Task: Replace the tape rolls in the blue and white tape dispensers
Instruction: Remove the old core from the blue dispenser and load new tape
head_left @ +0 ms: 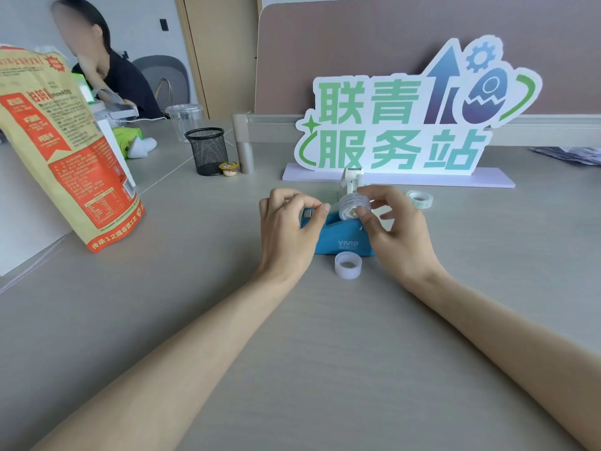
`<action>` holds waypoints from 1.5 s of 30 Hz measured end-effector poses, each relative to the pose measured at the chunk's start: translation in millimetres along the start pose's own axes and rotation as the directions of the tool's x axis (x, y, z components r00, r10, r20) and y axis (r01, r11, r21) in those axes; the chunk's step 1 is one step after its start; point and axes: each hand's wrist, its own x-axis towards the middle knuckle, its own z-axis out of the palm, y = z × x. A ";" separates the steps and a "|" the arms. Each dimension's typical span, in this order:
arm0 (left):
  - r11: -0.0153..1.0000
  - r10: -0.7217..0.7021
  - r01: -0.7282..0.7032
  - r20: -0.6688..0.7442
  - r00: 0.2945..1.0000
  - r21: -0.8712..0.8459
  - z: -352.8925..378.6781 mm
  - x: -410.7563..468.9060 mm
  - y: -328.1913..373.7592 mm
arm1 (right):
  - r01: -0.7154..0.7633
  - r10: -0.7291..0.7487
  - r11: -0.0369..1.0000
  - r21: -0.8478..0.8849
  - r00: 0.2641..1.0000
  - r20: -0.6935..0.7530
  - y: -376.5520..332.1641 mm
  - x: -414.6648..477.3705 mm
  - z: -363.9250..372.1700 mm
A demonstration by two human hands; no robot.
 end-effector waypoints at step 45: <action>0.999 0.053 -0.052 0.079 0.996 -0.010 1.4 -1.8 -2.5 | 0.143 -0.145 0.982 -0.125 0.989 -0.008 0.6 -8.2 2.8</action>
